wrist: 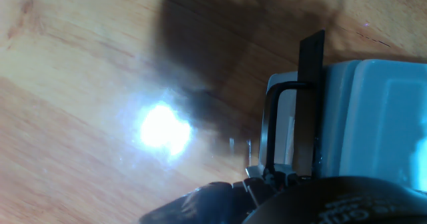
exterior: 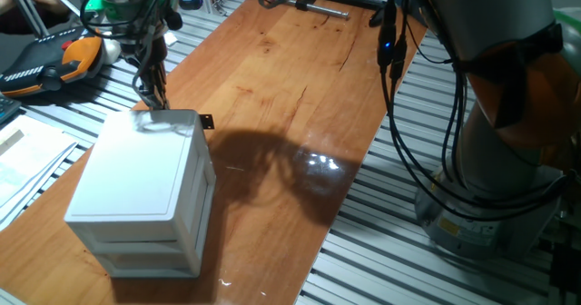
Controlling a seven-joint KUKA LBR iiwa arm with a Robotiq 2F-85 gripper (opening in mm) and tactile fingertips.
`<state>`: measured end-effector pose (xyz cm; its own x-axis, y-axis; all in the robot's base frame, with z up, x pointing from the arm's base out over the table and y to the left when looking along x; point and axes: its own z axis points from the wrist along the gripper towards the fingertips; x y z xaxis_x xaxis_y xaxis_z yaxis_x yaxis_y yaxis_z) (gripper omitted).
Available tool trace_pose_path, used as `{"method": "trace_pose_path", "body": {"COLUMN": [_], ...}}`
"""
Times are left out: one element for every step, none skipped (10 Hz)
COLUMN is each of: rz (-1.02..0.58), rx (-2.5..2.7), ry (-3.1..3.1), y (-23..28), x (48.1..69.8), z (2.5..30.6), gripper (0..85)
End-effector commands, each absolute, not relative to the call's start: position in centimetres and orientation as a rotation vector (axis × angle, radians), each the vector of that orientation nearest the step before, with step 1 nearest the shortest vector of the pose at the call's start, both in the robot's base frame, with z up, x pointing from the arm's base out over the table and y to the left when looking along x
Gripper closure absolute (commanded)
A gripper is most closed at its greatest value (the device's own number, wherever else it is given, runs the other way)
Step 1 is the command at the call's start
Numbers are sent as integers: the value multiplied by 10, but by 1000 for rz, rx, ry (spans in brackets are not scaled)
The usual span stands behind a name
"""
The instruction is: Grasp the handle and open the drawer
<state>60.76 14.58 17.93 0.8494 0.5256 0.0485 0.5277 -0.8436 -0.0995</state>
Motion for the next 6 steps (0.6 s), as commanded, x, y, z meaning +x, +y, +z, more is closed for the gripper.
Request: {"method": "trace_pose_path", "body": {"rz": [-29,-28,-26,-27,-27,-27], "rx": [-2913,-2911,-2909,-2907,-2907,-2907], "ry": [-835,-837,-836,-836,-836,-838], "y": [146,145,145,144,143,142], "x": [607,608,608,608,609,609], "z": [179,179,179,179,178,179], "gripper": [843,843,843,843,843,843]}}
